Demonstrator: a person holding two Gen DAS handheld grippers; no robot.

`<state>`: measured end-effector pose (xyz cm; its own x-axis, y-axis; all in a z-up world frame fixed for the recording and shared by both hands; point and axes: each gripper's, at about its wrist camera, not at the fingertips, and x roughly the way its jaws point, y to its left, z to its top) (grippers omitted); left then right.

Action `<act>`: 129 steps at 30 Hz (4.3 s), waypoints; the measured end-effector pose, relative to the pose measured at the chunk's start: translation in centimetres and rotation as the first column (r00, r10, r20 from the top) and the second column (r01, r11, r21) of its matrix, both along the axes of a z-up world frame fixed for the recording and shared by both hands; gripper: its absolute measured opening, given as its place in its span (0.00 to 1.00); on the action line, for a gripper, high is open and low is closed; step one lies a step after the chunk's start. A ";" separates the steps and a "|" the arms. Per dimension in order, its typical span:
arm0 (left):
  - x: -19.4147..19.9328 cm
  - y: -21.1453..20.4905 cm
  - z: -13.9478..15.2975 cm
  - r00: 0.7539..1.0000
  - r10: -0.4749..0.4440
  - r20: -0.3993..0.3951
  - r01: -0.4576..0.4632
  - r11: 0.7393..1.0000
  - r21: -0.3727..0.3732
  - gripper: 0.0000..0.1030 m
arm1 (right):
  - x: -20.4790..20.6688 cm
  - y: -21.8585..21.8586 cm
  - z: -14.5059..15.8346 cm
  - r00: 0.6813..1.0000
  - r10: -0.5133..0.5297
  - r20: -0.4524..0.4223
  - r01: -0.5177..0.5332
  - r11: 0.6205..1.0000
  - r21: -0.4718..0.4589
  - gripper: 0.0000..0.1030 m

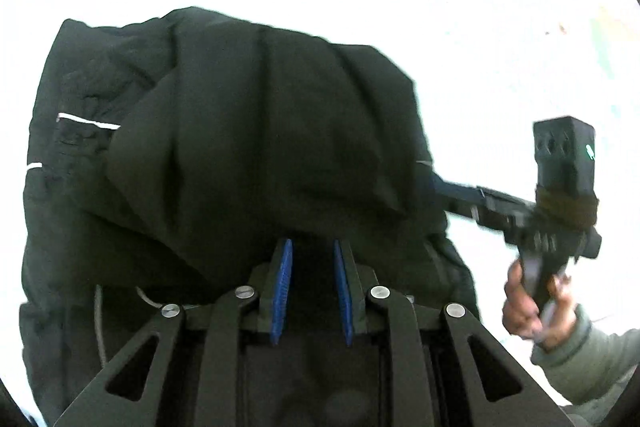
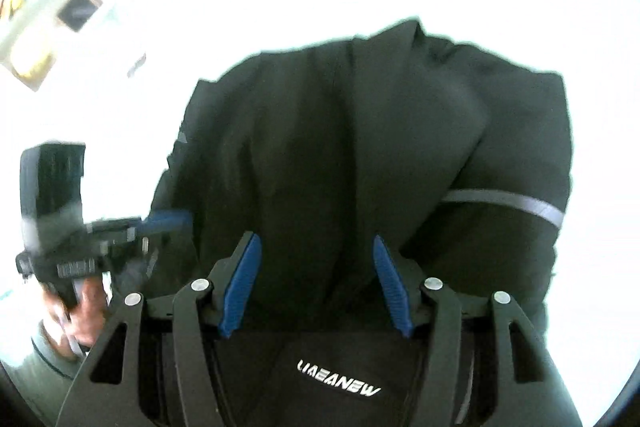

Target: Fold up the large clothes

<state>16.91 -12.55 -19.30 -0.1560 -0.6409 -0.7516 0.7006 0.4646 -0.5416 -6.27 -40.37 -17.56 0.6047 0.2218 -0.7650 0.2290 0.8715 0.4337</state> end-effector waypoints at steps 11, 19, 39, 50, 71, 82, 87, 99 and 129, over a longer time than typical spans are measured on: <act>0.3 -2.2 -8.2 0.990 0.082 -0.119 -0.059 0.982 0.179 0.26 | 5.6 -1.1 -7.0 0.973 -0.032 -0.230 0.013 0.997 -0.081 0.64; -3.3 0.4 -1.8 0.999 0.040 0.009 -0.040 0.986 0.164 0.26 | -1.1 0.1 -0.5 0.988 -0.054 -0.143 0.048 0.998 -0.044 0.64; -9.9 22.7 3.5 0.944 0.317 0.093 -0.329 0.926 0.186 0.26 | -23.5 5.3 5.1 0.963 -0.257 -0.085 0.252 0.966 -0.060 0.79; -8.4 32.8 0.0 0.884 0.462 -0.072 -0.438 0.871 0.223 0.56 | -29.8 7.1 -0.6 0.904 -0.340 -0.259 0.334 0.940 -0.068 0.79; -9.4 33.5 -8.3 0.827 0.436 -0.356 -0.337 0.890 0.306 0.60 | -35.6 6.1 -9.0 0.820 -0.386 -0.422 0.463 0.881 0.096 0.79; -10.8 32.3 -4.0 0.898 0.278 -0.342 -0.248 0.960 0.128 0.40 | -34.4 7.8 -6.7 0.896 -0.264 -0.357 0.352 0.913 0.208 0.49; -10.8 31.8 -5.4 0.876 0.272 -0.398 -0.238 0.962 0.134 0.40 | -32.8 8.5 -8.1 0.885 -0.212 -0.414 0.326 0.917 0.228 0.52; -8.4 31.8 2.1 0.887 0.347 -0.304 -0.377 0.925 -0.042 0.11 | -32.8 5.6 -0.8 0.924 -0.276 -0.264 0.328 0.927 0.180 0.16; 20.2 7.1 6.8 0.849 0.528 0.001 -0.526 0.847 -0.074 0.14 | -1.5 -14.6 8.9 0.937 -0.341 -0.069 0.342 0.940 -0.001 0.17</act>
